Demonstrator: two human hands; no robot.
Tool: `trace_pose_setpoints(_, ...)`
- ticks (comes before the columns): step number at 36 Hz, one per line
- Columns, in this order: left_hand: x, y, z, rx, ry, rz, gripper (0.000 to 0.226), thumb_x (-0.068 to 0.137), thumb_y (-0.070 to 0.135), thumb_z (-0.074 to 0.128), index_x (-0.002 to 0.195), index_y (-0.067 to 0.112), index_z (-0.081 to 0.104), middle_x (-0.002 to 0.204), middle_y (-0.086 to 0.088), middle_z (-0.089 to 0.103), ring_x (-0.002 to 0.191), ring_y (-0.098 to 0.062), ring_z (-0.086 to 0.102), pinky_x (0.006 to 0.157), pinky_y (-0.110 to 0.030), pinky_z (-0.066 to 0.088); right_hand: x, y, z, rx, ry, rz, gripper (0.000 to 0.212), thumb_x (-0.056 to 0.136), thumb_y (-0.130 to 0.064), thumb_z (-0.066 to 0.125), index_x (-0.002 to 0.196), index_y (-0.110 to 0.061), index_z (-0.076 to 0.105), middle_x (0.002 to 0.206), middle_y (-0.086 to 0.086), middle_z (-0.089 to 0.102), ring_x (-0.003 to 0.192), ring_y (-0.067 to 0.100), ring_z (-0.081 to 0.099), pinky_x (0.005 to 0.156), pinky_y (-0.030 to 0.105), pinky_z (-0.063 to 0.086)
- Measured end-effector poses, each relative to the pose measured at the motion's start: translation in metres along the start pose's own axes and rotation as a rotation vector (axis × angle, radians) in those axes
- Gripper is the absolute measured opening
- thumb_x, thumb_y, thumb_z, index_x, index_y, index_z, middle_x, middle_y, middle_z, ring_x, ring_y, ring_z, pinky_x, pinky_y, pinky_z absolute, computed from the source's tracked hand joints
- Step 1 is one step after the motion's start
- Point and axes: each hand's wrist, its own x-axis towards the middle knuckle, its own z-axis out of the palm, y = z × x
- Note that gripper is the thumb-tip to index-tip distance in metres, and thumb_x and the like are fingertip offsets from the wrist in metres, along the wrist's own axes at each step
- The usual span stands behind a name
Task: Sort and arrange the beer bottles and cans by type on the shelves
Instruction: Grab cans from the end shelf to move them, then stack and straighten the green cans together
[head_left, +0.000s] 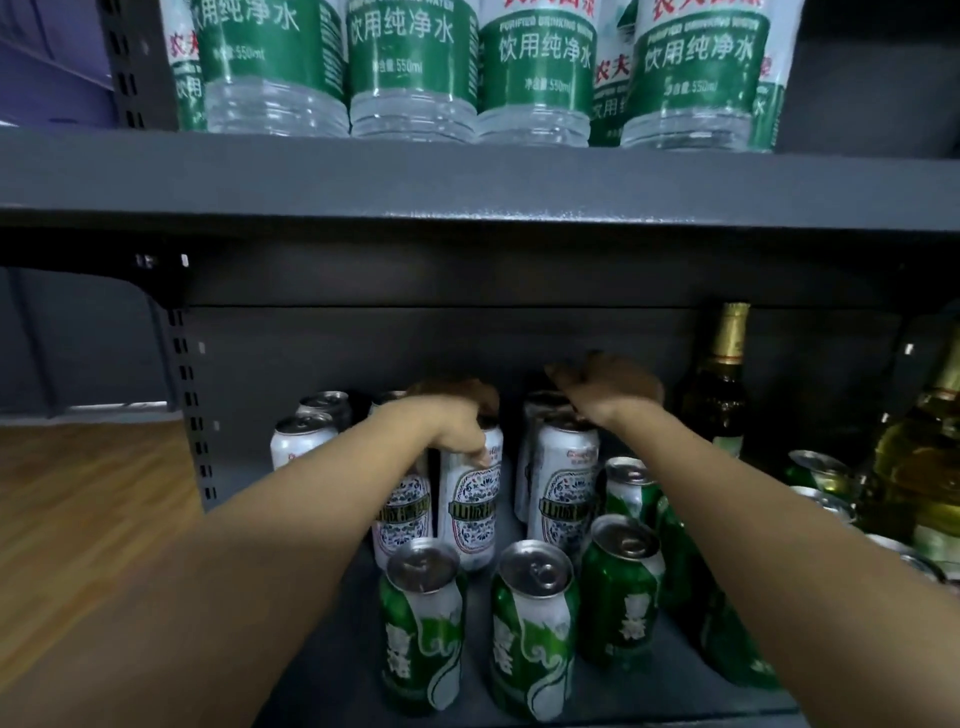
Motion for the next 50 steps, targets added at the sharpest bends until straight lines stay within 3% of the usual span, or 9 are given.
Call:
trace_pose_setpoints(5, -0.004, 0.008, 0.0, 0.024, 0.03, 0.036, 0.054, 0.09, 0.033, 0.066, 0.135, 0.011, 0.047, 0.132, -0.011, 0.052, 0.117, -0.027, 0.051, 0.091, -0.028, 0.04, -0.016, 0.008, 0.002, -0.066, -0.246, -0.101, 0.09, 0.078, -0.085, 0.033, 0.139, -0.02, 0.047, 0.146, 0.007, 0.046, 0.13, 0.028, 0.046, 0.106, 0.039, 0.037)
trace_pose_setpoints(10, -0.001, 0.007, 0.004, 0.026, 0.092, 0.147, 0.066, 0.084, 0.032, 0.073, 0.141, 0.025, 0.04, 0.139, -0.007, 0.047, 0.12, -0.027, 0.05, 0.099, -0.031, 0.043, -0.018, 0.013, 0.004, -0.185, -0.271, -0.138, 0.09, 0.072, -0.087, 0.042, 0.134, -0.022, 0.048, 0.14, 0.003, 0.052, 0.124, 0.025, 0.051, 0.098, 0.036, 0.042)
trace_pose_setpoints(14, -0.002, -0.004, -0.001, -0.072, 0.058, 0.152, 0.079, 0.082, 0.036, 0.075, 0.146, 0.025, 0.03, 0.145, -0.007, 0.041, 0.127, -0.027, 0.046, 0.104, -0.034, 0.04, -0.022, 0.007, 0.004, -0.147, -0.042, -0.177, 0.073, 0.078, -0.083, 0.038, 0.118, -0.023, 0.054, 0.122, 0.006, 0.061, 0.111, 0.026, 0.058, 0.087, 0.034, 0.042)
trace_pose_setpoints(17, -0.01, -0.028, -0.017, -0.167, 0.224, 0.104, 0.059, 0.082, 0.042, 0.073, 0.13, 0.021, 0.045, 0.132, -0.005, 0.053, 0.113, -0.025, 0.054, 0.093, -0.028, 0.042, -0.025, -0.009, 0.001, -0.18, 0.14, -0.251, 0.056, 0.089, -0.071, 0.035, 0.114, -0.025, 0.054, 0.118, 0.004, 0.063, 0.112, 0.025, 0.055, 0.09, 0.036, 0.034)
trace_pose_setpoints(21, -0.024, -0.063, -0.032, -0.013, 0.24, -0.036, 0.043, 0.088, 0.057, 0.057, 0.099, 0.016, 0.06, 0.118, -0.01, 0.062, 0.099, -0.025, 0.058, 0.077, -0.028, 0.042, -0.031, -0.033, 0.007, -0.174, 0.034, -0.368, 0.05, 0.093, -0.066, 0.031, 0.117, -0.03, 0.056, 0.122, 0.003, 0.061, 0.118, 0.024, 0.051, 0.097, 0.038, 0.028)
trace_pose_setpoints(25, -0.031, -0.074, -0.018, 0.009, -0.059, -0.172, 0.075, 0.085, 0.066, 0.052, 0.137, 0.013, 0.05, 0.142, -0.009, 0.051, 0.123, -0.026, 0.051, 0.103, -0.032, 0.039, -0.034, -0.049, 0.021, -0.114, -0.193, -0.421, 0.07, 0.085, -0.077, 0.034, 0.131, -0.027, 0.049, 0.14, 0.006, 0.051, 0.126, 0.027, 0.047, 0.103, 0.04, 0.034)
trace_pose_setpoints(39, -0.028, -0.067, 0.0, 0.096, 0.116, -0.188, 0.075, 0.084, 0.061, 0.06, 0.14, 0.013, 0.046, 0.144, -0.009, 0.048, 0.126, -0.027, 0.048, 0.098, -0.031, 0.04, -0.032, -0.062, 0.028, -0.173, -0.207, -0.395, 0.068, 0.082, -0.063, 0.061, 0.135, -0.022, 0.049, 0.139, 0.005, 0.051, 0.123, 0.027, 0.05, 0.1, 0.035, 0.041)
trace_pose_setpoints(45, -0.034, -0.067, 0.008, 0.147, 0.154, -0.158, 0.079, 0.083, 0.063, 0.059, 0.144, 0.018, 0.037, 0.144, -0.009, 0.047, 0.126, -0.028, 0.049, 0.096, -0.033, 0.042, -0.043, -0.058, 0.032, -0.226, -0.145, -0.402, 0.074, 0.083, -0.066, 0.057, 0.143, -0.027, 0.037, 0.15, 0.004, 0.04, 0.135, 0.027, 0.039, 0.109, 0.041, 0.032)
trace_pose_setpoints(50, -0.044, -0.042, 0.012, 0.118, 0.344, -0.11, 0.075, 0.085, 0.064, 0.056, 0.146, 0.027, 0.034, 0.146, -0.009, 0.04, 0.132, -0.031, 0.041, 0.102, -0.042, 0.043, -0.064, -0.044, 0.034, -0.157, 0.036, -0.394, 0.057, 0.091, -0.063, 0.043, 0.136, -0.028, 0.042, 0.13, 0.004, 0.059, 0.126, 0.027, 0.048, 0.105, 0.043, 0.028)
